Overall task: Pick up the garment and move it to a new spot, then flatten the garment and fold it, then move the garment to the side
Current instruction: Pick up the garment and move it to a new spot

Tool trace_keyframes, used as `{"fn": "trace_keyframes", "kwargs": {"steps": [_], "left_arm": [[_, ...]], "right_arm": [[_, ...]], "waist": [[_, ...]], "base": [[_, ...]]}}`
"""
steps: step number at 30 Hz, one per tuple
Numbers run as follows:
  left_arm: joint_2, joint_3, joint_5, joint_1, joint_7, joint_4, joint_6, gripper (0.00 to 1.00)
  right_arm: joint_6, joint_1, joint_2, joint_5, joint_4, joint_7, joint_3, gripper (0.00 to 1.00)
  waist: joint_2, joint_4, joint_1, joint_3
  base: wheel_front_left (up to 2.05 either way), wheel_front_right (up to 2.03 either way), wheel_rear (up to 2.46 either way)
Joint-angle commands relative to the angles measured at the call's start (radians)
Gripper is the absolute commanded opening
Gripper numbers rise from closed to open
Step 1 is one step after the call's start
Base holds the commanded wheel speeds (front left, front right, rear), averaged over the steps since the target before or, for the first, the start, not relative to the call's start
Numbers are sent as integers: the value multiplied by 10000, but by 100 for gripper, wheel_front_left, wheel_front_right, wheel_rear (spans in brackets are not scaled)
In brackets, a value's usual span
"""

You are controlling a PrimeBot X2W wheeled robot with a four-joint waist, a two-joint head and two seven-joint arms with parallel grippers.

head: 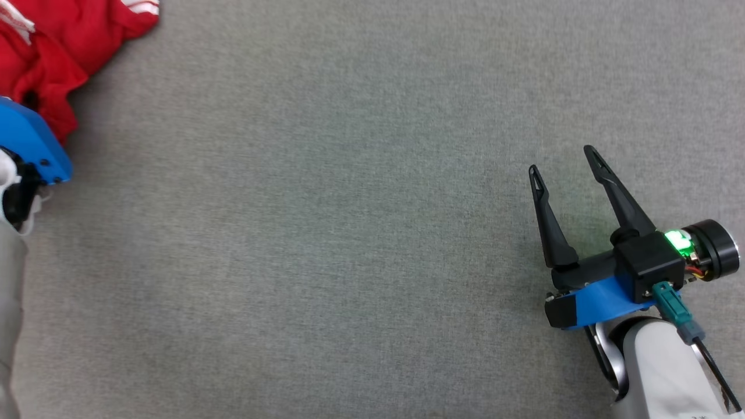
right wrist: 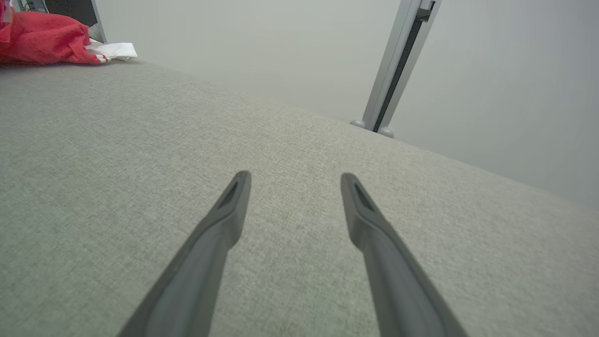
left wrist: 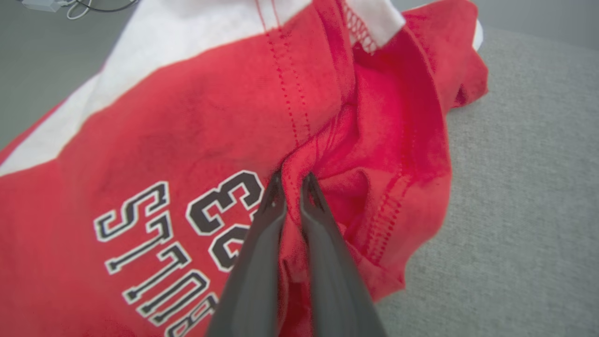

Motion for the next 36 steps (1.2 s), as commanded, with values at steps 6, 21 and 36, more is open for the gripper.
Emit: {"fn": "trace_keyframes", "kwargs": {"steps": [6, 21, 36], "left_arm": [[520, -328, 78, -330, -58, -337, -86, 0], [880, -1989, -34, -606, 677, -3108, -88, 0], [-1749, -4091, -977, 1396, 824, -6285, -86, 0]], "right_arm": [[1, 236, -47, 390, 450, -327, -140, 100], [1, 1020, -44, 1364, 1690, -1018, -841, 100], [1, 1665, -41, 1819, 1914, -1173, -1641, 100]], "waist": [[0, 119, 0, -858], [0, -287, 0, -3243], [0, -1593, 0, -3528]], "base": [[0, 0, 0], [0, 0, 0], [0, 0, 0]]}}
